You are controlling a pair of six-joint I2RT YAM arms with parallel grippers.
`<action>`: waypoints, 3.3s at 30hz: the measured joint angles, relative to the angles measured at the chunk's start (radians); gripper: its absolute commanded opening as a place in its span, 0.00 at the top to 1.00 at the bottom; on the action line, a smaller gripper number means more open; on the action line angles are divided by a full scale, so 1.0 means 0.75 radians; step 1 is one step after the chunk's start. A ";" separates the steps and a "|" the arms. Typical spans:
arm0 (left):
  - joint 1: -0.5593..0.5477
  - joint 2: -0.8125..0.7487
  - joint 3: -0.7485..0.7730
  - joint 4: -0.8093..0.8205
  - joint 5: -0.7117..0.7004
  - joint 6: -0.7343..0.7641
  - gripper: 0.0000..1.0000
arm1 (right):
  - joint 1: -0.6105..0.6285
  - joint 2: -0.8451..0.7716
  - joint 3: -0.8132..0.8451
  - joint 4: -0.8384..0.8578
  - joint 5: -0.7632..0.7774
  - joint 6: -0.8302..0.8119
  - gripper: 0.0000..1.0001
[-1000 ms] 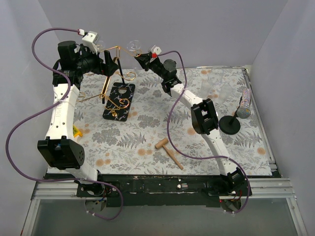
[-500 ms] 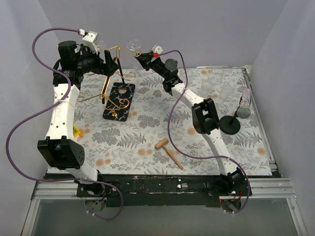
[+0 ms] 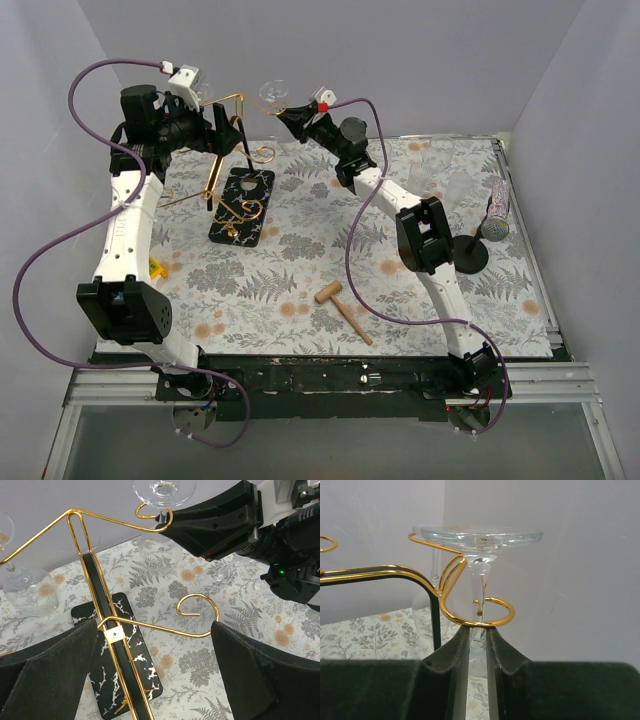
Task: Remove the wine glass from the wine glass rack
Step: Pick up the wine glass from the wine rack.
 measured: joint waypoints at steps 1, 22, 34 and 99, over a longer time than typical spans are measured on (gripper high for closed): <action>-0.001 0.000 -0.006 0.001 0.000 -0.002 0.02 | -0.001 -0.005 -0.005 0.001 -0.014 0.004 0.99; -0.001 -0.001 -0.030 0.001 -0.014 -0.008 0.02 | 0.032 0.081 0.145 -0.076 -0.039 -0.028 0.99; -0.001 0.000 -0.031 0.001 -0.016 -0.009 0.02 | 0.043 0.106 0.159 -0.086 0.071 -0.085 0.99; -0.167 -0.202 -0.158 0.091 0.001 0.021 0.02 | -0.003 -0.564 -0.686 -0.014 0.283 -0.255 0.99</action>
